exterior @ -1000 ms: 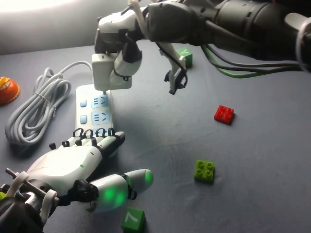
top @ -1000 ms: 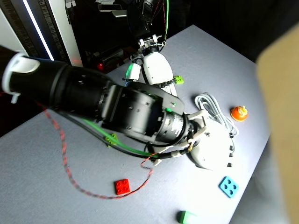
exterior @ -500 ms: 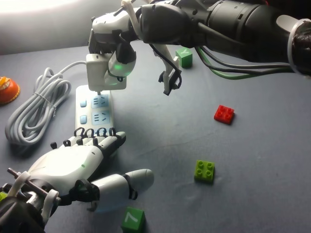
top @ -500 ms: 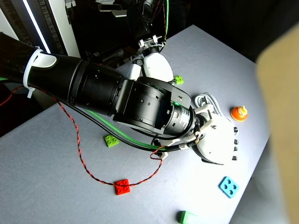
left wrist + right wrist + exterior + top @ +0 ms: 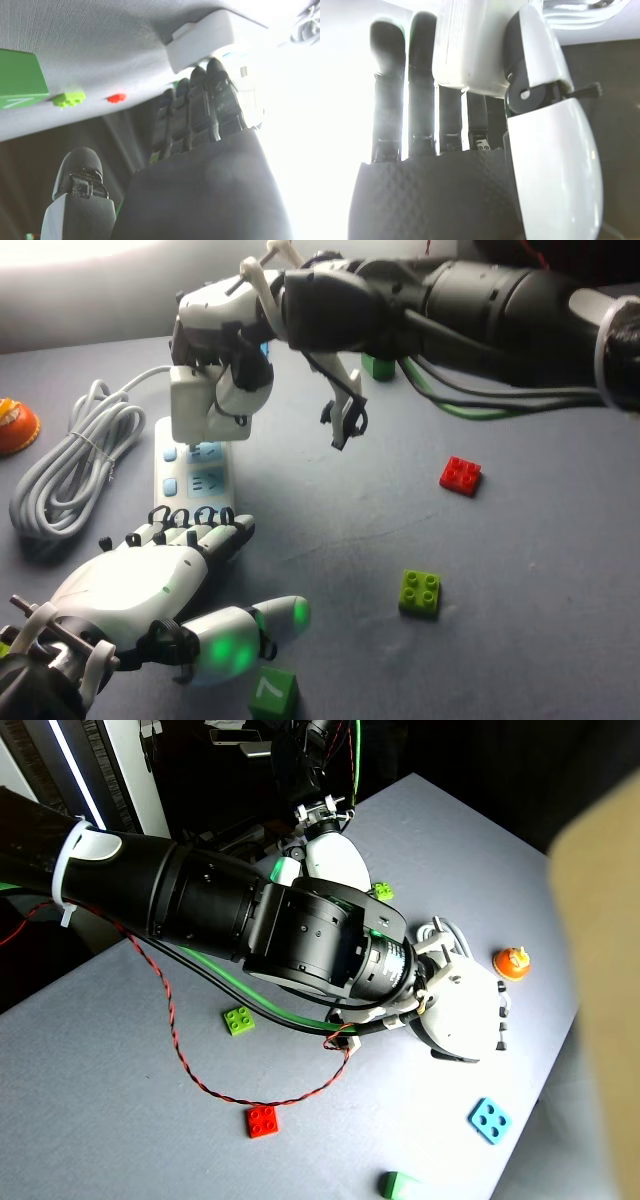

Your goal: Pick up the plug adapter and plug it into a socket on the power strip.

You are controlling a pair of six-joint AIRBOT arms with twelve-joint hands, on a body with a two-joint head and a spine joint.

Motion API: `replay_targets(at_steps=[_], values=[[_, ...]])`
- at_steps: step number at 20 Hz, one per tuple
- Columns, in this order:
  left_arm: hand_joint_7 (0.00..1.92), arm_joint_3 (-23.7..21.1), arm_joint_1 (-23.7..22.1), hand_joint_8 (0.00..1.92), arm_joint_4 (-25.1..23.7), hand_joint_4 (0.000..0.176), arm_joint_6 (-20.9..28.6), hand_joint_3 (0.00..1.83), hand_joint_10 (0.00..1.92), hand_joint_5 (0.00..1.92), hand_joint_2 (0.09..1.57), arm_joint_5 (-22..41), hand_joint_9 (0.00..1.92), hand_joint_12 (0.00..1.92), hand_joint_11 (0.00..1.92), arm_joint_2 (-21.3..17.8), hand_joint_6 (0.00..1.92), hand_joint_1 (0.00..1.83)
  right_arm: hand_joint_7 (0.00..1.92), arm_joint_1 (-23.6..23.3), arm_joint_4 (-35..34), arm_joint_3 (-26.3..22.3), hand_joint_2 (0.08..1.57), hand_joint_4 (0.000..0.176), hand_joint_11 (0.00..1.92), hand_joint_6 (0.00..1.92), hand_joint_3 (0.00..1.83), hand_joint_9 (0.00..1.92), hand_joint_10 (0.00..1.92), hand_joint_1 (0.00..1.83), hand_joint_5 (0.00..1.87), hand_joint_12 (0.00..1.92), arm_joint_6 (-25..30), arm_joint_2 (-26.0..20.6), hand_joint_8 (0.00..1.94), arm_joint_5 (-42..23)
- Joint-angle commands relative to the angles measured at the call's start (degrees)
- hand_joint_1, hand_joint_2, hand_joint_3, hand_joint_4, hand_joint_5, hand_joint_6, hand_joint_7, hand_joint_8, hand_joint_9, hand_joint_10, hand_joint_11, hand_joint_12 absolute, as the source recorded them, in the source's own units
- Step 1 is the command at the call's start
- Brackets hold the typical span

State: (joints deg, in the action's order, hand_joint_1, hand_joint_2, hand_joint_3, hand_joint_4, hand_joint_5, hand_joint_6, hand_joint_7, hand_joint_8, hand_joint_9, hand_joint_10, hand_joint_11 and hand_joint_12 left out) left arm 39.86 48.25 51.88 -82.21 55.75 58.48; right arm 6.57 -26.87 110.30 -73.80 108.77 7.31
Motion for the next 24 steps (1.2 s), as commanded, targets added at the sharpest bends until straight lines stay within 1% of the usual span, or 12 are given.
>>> replay_targets(at_steps=[1, 2, 3, 4, 7, 11, 12, 13, 17, 18, 19, 24], values=[[0.11, -0.09, 0.23, 0.01, -1.49, 0.000, 0.51, 0.00, 0.01, 0.10, 1.17, 3.11, 0.13, 0.45, 0.00, 0.12, 0.01, 0.00, 0.96, -0.72, -0.06, -0.26, 1.17, 0.000, 0.75, 1.10, 0.00, 0.91, 1.16, 1.24, 0.79, 1.57, -0.01, -0.30, 1.24, -6.66], [0.12, -0.16, 0.31, 0.00, -1.49, 0.000, 0.65, 0.00, 0.01, 0.10, 1.16, 2.85, 0.13, 0.44, 0.00, 0.18, 0.00, 0.00, 0.95, -0.68, 0.16, -0.29, 1.18, 0.000, 0.77, 1.11, 0.00, 0.91, 1.15, 1.24, 0.78, 1.55, -0.02, -0.30, 1.26, -6.68], [0.10, -0.26, 0.39, 0.00, -1.49, 0.000, 0.77, 0.00, 0.00, 0.10, 1.16, 2.62, 0.11, 0.38, 0.00, 0.24, 0.00, 0.00, 0.88, -0.64, 0.57, -0.28, 1.18, 0.000, 0.76, 1.08, 0.01, 0.85, 1.38, 1.34, 0.75, 1.55, -0.03, -0.30, 1.22, -7.02], [0.10, -0.32, 0.43, 0.01, -1.49, 0.000, 0.77, 0.00, 0.01, 0.10, 1.16, 2.55, 0.12, 0.37, 0.00, 0.26, 0.00, 0.00, 0.85, -0.60, 0.65, -0.27, 1.19, 0.000, 0.74, 1.11, 0.00, 0.81, 1.47, 1.35, 0.72, 1.58, -0.03, -0.30, 1.25, -7.32], [0.12, -0.41, 0.62, 0.01, -1.49, 0.000, 0.74, 0.00, 0.01, 0.11, 1.16, 2.55, 0.13, 0.39, 0.00, 0.30, 0.00, 0.00, 0.84, -0.42, 0.68, -0.26, 1.20, 0.000, 0.73, 1.12, 0.00, 0.81, 1.48, 1.36, 0.71, 1.58, -0.03, -0.31, 1.26, -8.49], [0.12, -0.33, 0.75, 0.01, -1.49, 0.000, 0.74, 0.00, 0.01, 0.11, 1.16, 2.56, 0.13, 0.39, 0.00, 0.29, 0.00, 0.00, 0.85, -0.44, 1.28, -0.23, 1.20, 0.000, 0.74, 1.12, 0.00, 0.81, 1.48, 1.36, 0.71, 1.58, -0.03, -0.50, 1.25, -8.50], [0.11, -0.32, 0.73, 0.00, -1.49, 0.000, 0.74, 0.00, 0.01, 0.10, 1.16, 2.56, 0.10, 0.28, 0.00, 0.30, 0.00, 0.00, 0.91, -0.39, 1.28, -0.24, 1.19, 0.000, 0.74, 1.15, 0.00, 0.85, 1.29, 1.25, 0.75, 1.59, -0.02, -0.53, 1.27, -8.38], [0.11, -0.30, 0.72, 0.01, -1.49, 0.000, 0.74, 0.00, 0.02, 0.11, 1.15, 2.56, 0.09, 0.26, 0.00, 0.30, 0.00, 0.00, 0.94, -0.34, 1.28, -0.24, 1.19, 0.000, 0.76, 1.16, 0.00, 0.89, 1.20, 1.23, 0.75, 1.58, -0.02, -0.55, 1.26, -8.26], [0.11, -0.30, 0.72, 0.01, -1.50, 0.000, 0.74, 0.00, 0.02, 0.11, 1.15, 2.64, 0.10, 0.26, 0.00, 0.30, 0.00, 0.00, 0.94, -0.22, 1.28, -0.45, 1.19, 0.000, 0.77, 1.17, 0.00, 0.90, 1.18, 1.23, 0.75, 1.58, 0.03, -0.64, 1.25, -7.78], [0.09, -0.31, 0.69, 0.01, -1.50, 0.000, 0.74, 0.00, 0.00, 0.09, 1.15, 2.67, 0.07, 0.18, 0.00, 0.29, 0.00, 0.00, 0.95, -0.19, 1.28, -0.65, 1.17, 0.000, 0.78, 1.10, 0.00, 0.91, 1.16, 1.23, 0.80, 1.52, 0.04, -0.75, 1.24, -7.62], [0.07, -0.28, 0.56, 0.00, -1.50, 0.000, 0.75, 0.00, 0.00, 0.08, 1.15, 2.67, 0.06, 0.15, 0.00, 0.28, 0.00, 0.00, 0.94, -0.14, 1.28, -1.07, 1.17, 0.000, 0.78, 1.09, 0.00, 0.90, 1.17, 1.23, 0.81, 1.52, 0.04, -1.00, 1.27, -7.61], [0.07, -0.16, -0.03, 0.00, -1.50, 0.000, 0.74, 0.00, 0.00, 0.08, 1.15, 2.77, 0.06, 0.15, 0.00, 0.29, 0.00, 0.00, 0.93, -0.14, 1.27, -3.18, 1.18, 0.000, 0.79, 1.13, 0.00, 0.90, 1.16, 1.22, 0.79, 1.52, 0.29, -1.90, 1.26, -7.69]])
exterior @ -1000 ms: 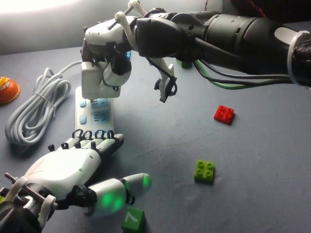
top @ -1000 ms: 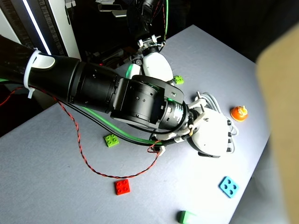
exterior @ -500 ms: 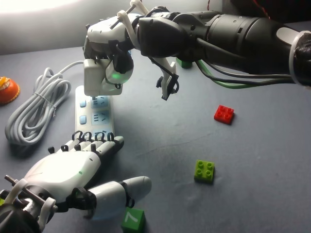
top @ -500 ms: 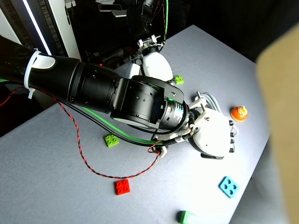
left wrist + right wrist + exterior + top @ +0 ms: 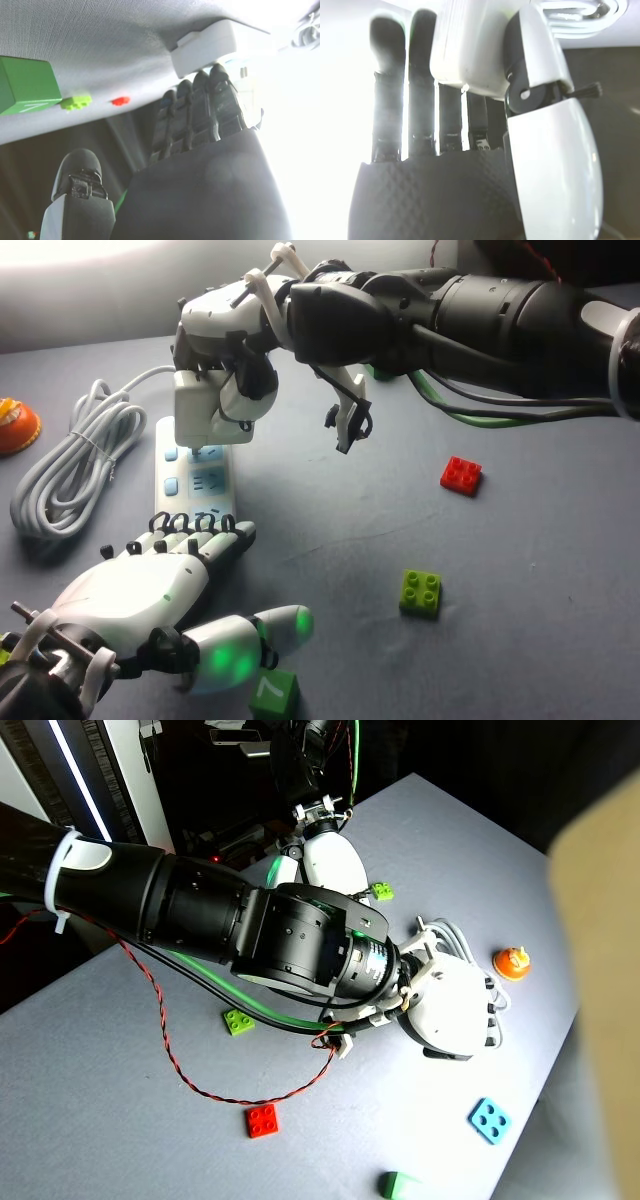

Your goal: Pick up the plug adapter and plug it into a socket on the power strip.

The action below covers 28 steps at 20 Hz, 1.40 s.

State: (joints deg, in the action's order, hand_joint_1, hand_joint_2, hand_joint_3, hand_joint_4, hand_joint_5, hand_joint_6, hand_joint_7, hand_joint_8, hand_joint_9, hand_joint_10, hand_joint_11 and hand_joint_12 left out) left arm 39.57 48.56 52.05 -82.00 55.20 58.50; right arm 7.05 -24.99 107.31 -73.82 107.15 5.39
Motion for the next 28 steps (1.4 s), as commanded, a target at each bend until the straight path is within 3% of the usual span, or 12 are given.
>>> replay_targets(at_steps=[1, 13, 14, 19, 20, 22, 28], values=[[0.07, 0.12, -0.37, 0.00, -1.67, 0.000, 0.52, 0.00, 0.00, 0.08, 1.15, 3.32, 0.06, 0.15, 0.00, 0.26, 0.00, 0.00, 0.93, -0.62, -0.61, -0.32, 1.18, 0.000, 0.79, 1.13, 0.00, 0.90, 1.16, 1.22, 0.79, 1.52, 0.31, -0.29, 1.26, -5.77], [0.08, 0.05, -0.03, 0.00, -1.68, 0.000, 0.49, 0.00, 0.00, 0.09, 1.14, 3.40, 0.06, 0.20, 0.00, 0.33, 0.00, 0.00, 0.94, -0.63, -0.63, 1.52, 1.18, 0.000, 0.77, 1.13, 0.00, 0.90, 1.14, 1.22, 0.79, 1.53, 0.67, -0.67, 1.25, -6.56], [0.09, 0.03, -0.04, 0.00, -1.68, 0.000, 0.49, 0.00, 0.00, 0.10, 1.15, 3.40, 0.07, 0.18, 0.00, 0.33, 0.00, 0.00, 0.88, -0.61, -0.63, 1.53, 1.18, 0.000, 0.77, 1.11, 0.00, 0.85, 1.38, 1.33, 0.75, 1.53, 0.68, -0.69, 1.21, -6.52], [0.08, 0.04, -0.24, 0.00, -1.68, 0.000, 0.50, 0.00, 0.00, 0.07, 1.15, 3.41, 0.06, 0.17, 0.00, 0.33, 0.00, 0.00, 0.85, -0.41, -0.64, 1.52, 1.19, 0.000, 0.78, 1.13, 0.00, 0.84, 1.44, 1.36, 0.72, 1.52, 0.86, -0.39, 1.23, -6.45], [0.09, 0.03, -0.24, 0.00, -1.68, 0.000, 0.50, 0.00, 0.00, 0.09, 1.14, 3.41, 0.08, 0.20, 0.00, 0.33, 0.00, 0.00, 0.92, -0.46, -0.64, 1.52, 1.18, 0.000, 0.76, 1.13, 0.00, 0.86, 1.26, 1.25, 0.78, 1.54, 0.96, -0.29, 1.24, -6.48], [0.08, 0.02, -0.24, 0.00, -1.68, 0.000, 0.50, 0.00, 0.00, 0.08, 1.14, 3.41, 0.06, 0.19, 0.00, 0.34, 0.00, 0.00, 0.96, -0.57, -0.65, 1.52, 1.16, 0.000, 0.78, 1.08, 0.00, 0.90, 1.13, 1.23, 0.83, 1.51, 1.04, 0.03, 1.22, -6.50], [0.08, 0.14, -0.53, 0.00, -2.47, 0.000, 0.33, 0.00, 0.00, 0.08, 1.14, 3.63, 0.06, 0.18, 0.00, 0.37, 0.00, 0.00, 0.96, -0.40, -0.63, 1.26, 1.16, 0.000, 0.79, 1.05, 0.00, 0.91, 1.11, 1.23, 0.84, 1.49, 0.36, 0.24, 1.20, -6.49]])
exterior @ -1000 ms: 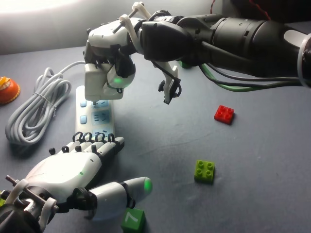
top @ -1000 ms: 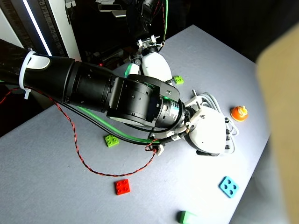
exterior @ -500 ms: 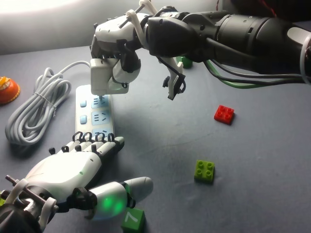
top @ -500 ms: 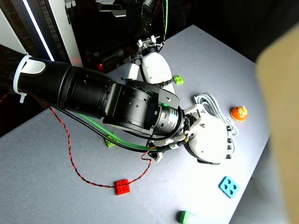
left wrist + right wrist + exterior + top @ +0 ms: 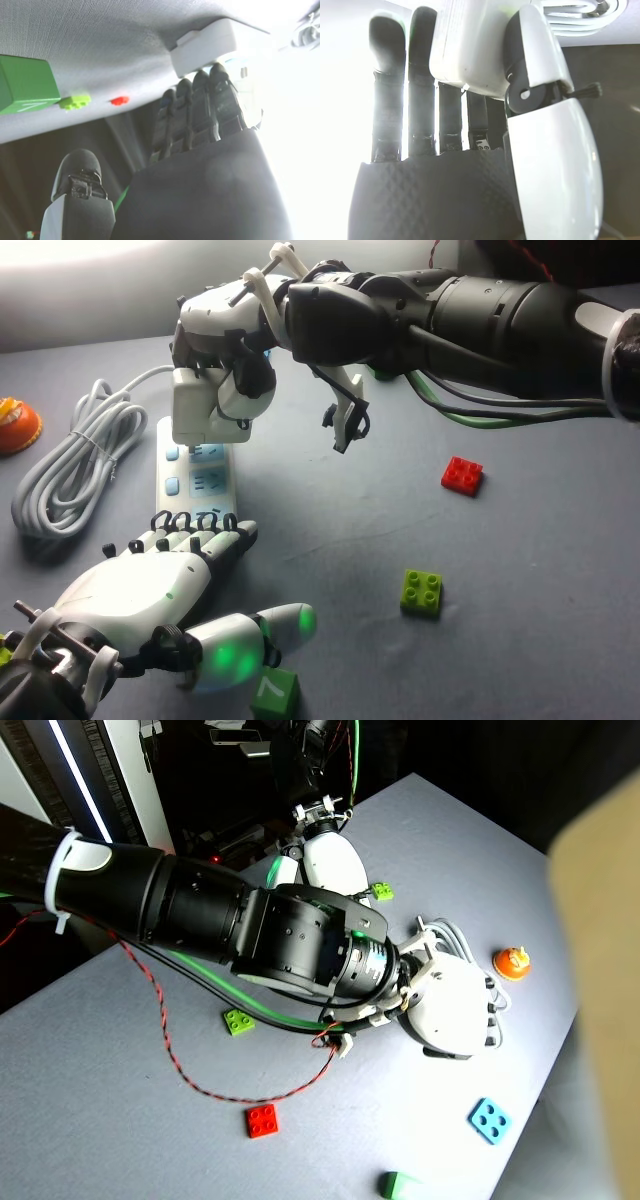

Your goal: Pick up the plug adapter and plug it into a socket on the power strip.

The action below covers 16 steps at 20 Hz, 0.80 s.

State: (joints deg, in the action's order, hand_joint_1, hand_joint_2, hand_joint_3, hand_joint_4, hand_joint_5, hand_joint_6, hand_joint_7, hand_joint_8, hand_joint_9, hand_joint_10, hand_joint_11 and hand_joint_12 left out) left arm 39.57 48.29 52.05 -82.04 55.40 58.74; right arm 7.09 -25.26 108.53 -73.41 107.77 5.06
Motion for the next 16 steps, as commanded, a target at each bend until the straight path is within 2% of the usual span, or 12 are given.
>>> replay_targets(at_steps=[1, 2, 3, 4, 12, 16], values=[[0.08, 0.14, -0.27, 0.00, -2.47, 0.000, 0.46, 0.00, 0.00, 0.08, 1.15, 3.43, 0.07, 0.18, 0.00, 0.13, 0.00, 0.00, 0.87, -0.39, -0.37, 0.04, 1.18, 0.000, 0.76, 1.09, 0.00, 0.85, 1.38, 1.33, 0.76, 1.53, -0.05, -0.44, 1.22, -6.21], [0.10, 0.13, -0.27, 0.01, -2.47, 0.000, 0.47, 0.00, 0.00, 0.09, 1.15, 3.43, 0.07, 0.21, 0.00, 0.15, 0.00, 0.00, 0.90, -0.37, -0.37, 0.04, 1.19, 0.000, 0.73, 1.11, 0.00, 0.83, 1.29, 1.24, 0.79, 1.57, -0.02, -0.51, 1.29, -6.22], [0.09, 0.11, -0.27, 0.00, -2.46, 0.000, 0.49, 0.00, 0.00, 0.10, 1.15, 3.43, 0.07, 0.21, 0.00, 0.15, 0.00, 0.00, 0.86, -0.37, -0.38, 0.06, 1.19, 0.000, 0.74, 1.11, 0.00, 0.83, 1.42, 1.33, 0.75, 1.56, 0.03, -0.57, 1.25, -6.33], [0.10, 0.10, -0.27, 0.00, -2.46, 0.000, 0.49, 0.00, 0.00, 0.10, 1.15, 3.43, 0.07, 0.20, 0.00, 0.15, 0.00, 0.00, 0.85, -0.38, -0.38, 0.06, 1.19, 0.000, 0.75, 1.12, 0.00, 0.83, 1.44, 1.35, 0.74, 1.56, 0.10, -0.63, 1.23, -6.40], [0.12, 0.11, -0.22, 0.00, -2.46, 0.000, 0.67, 0.00, 0.00, 0.11, 1.15, 3.43, 0.09, 0.23, 0.00, 0.18, 0.00, 0.00, 0.86, 0.25, -0.40, -0.57, 1.18, 0.000, 0.76, 1.09, 0.00, 0.84, 1.44, 1.36, 0.75, 1.56, 0.73, -1.04, 1.21, -6.44], [0.10, 0.12, -0.39, 0.00, -2.46, 0.000, 0.82, 0.00, 0.00, 0.10, 1.15, 3.44, 0.09, 0.19, 0.00, 0.17, 0.00, 0.00, 0.84, 0.44, -0.40, -0.63, 1.19, 0.000, 0.75, 1.14, 0.00, 0.83, 1.46, 1.36, 0.72, 1.59, 0.74, -1.21, 1.24, -6.48]])
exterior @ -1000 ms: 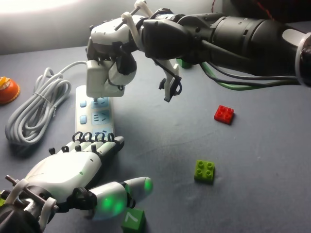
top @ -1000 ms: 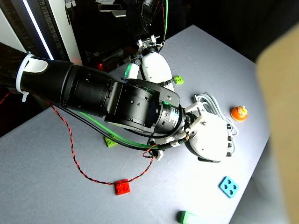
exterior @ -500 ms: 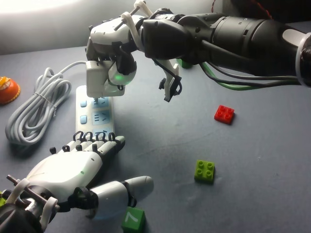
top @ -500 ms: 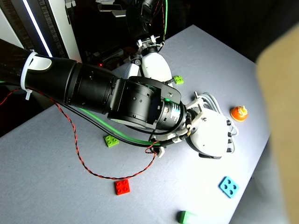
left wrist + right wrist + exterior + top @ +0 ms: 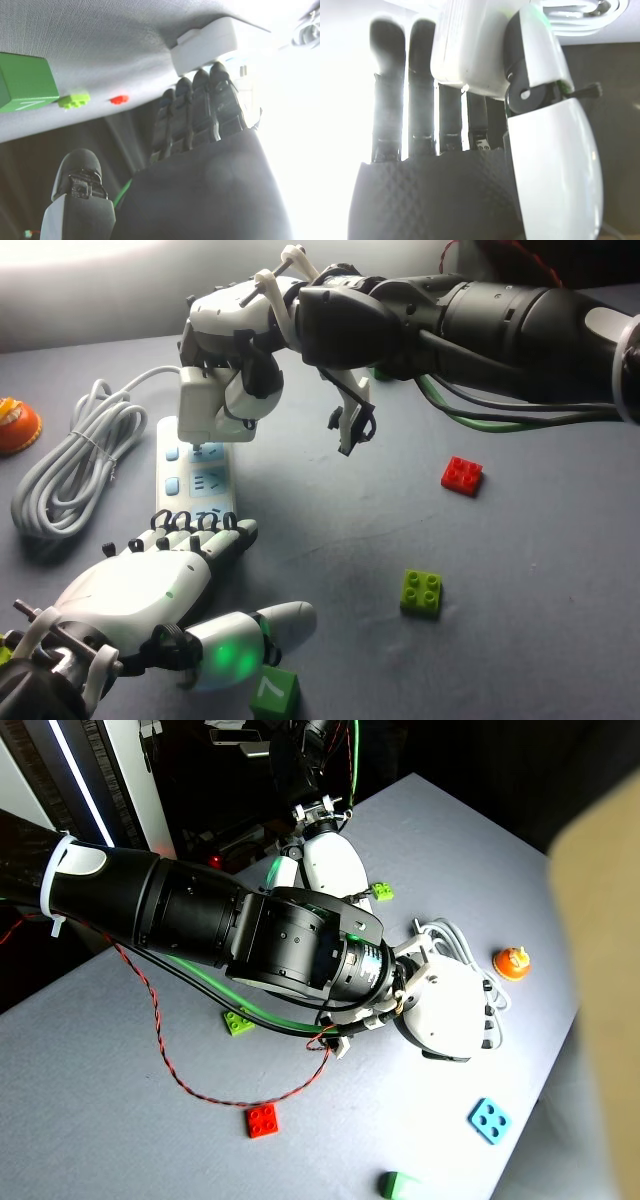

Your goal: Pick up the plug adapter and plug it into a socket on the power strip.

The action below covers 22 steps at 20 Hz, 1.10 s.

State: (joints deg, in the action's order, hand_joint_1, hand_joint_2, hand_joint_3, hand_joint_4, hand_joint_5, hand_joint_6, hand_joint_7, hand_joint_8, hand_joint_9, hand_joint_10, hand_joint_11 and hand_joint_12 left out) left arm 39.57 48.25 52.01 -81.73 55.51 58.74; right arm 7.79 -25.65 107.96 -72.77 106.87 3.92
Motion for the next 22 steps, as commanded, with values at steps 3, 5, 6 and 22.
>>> replay_targets(at_steps=[3, 5, 6, 22], values=[[0.11, 0.13, -0.58, 0.00, -2.41, 0.000, 0.57, 0.00, 0.00, 0.10, 1.15, 3.33, 0.09, 0.19, 0.00, 0.17, 0.01, 0.00, 0.83, -0.21, 0.01, -0.54, 1.20, 0.000, 0.73, 1.15, 0.00, 0.81, 1.48, 1.35, 0.71, 1.61, -0.08, -0.39, 1.27, -5.30], [0.09, 0.16, -0.73, 0.00, -2.41, 0.000, 0.60, 0.00, 0.00, 0.09, 1.15, 3.33, 0.07, 0.17, 0.00, 0.17, 0.00, 0.00, 0.82, -0.11, 0.09, -1.47, 1.20, 0.000, 0.72, 1.15, 0.00, 0.80, 1.49, 1.35, 0.71, 1.61, -0.59, -0.56, 1.28, -5.28], [0.08, 0.16, -0.77, 0.00, -2.41, 0.000, 0.60, 0.00, 0.00, 0.09, 1.15, 3.33, 0.06, 0.17, 0.00, 0.16, 0.00, 0.00, 0.82, -0.04, 0.32, -1.70, 1.20, 0.000, 0.72, 1.16, 0.00, 0.80, 1.49, 1.35, 0.71, 1.61, -0.65, -0.57, 1.28, -5.29], [0.08, 0.16, -0.92, 0.00, -2.41, 0.000, 0.79, 0.00, 0.00, 0.09, 1.15, 3.30, 0.07, 0.16, 0.00, 0.13, 0.00, 0.00, 0.95, 0.10, 4.35, -2.03, 1.16, 0.000, 0.78, 1.04, 0.00, 0.90, 1.15, 1.23, 0.85, 1.53, -0.70, 0.80, 1.23, -3.46]])
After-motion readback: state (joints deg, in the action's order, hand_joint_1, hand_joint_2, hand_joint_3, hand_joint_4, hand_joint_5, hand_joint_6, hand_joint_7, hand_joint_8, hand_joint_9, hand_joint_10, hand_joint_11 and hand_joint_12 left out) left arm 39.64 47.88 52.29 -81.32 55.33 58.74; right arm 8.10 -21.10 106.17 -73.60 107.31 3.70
